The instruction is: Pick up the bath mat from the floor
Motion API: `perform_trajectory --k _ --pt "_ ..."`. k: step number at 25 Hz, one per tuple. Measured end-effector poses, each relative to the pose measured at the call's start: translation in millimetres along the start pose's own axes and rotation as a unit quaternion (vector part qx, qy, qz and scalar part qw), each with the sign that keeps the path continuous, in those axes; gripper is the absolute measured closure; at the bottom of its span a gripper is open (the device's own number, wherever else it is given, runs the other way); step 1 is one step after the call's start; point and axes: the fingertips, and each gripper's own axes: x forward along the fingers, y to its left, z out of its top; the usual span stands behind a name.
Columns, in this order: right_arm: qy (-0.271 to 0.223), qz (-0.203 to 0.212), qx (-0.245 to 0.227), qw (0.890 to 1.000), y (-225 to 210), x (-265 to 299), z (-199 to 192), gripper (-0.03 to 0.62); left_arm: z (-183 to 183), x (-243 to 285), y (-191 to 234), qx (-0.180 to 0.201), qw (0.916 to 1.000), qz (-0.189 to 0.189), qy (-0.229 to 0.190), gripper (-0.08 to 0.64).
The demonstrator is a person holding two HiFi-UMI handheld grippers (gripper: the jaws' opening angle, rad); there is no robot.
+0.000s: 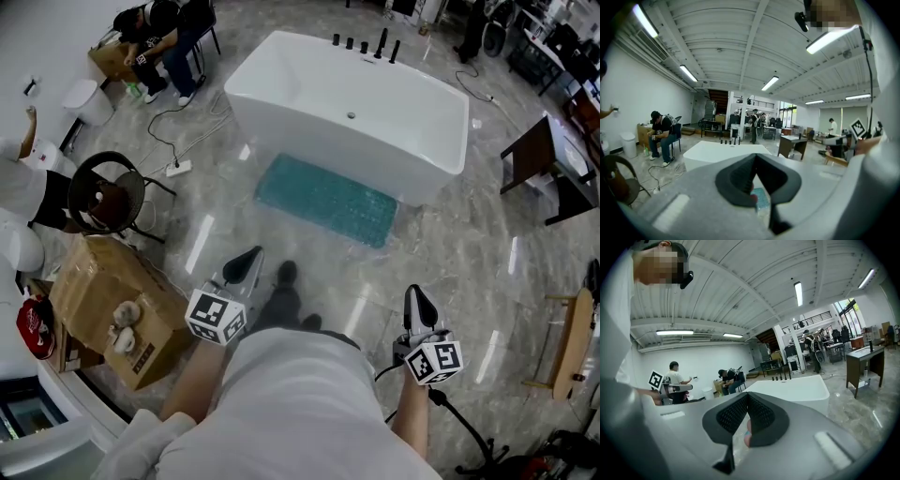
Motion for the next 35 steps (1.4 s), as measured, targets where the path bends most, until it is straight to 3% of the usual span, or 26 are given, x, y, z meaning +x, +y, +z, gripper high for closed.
perform_trajectory --k 8,14,18,26,35 --pt "0.003 -0.013 -0.005 1.0 -7.3 42.1 6.6 0.588 6.1 37.9 38.7 0.006 1.0 0.001 -0.001 0.557" --pt "-0.002 -0.022 -0.009 1.0 -9.6 99.3 22.6 0.588 32.3 83.1 74.1 -0.002 0.9972 -0.069 -0.027 0.558" --pt "-0.002 -0.03 -0.01 1.0 -6.4 144.4 35.5 0.588 50.4 112.2 114.2 -0.002 0.9962 -0.079 -0.035 0.558" --pt "-0.003 -0.042 -0.012 0.999 6.2 233.7 59.5 0.588 68.1 166.7 202.5 0.01 0.9954 -0.094 -0.01 0.558" --pt "0.009 -0.068 -0.009 0.998 21.0 333.9 61.6 0.588 73.6 217.3 286.9 0.008 0.988 -0.154 0.011 0.558"
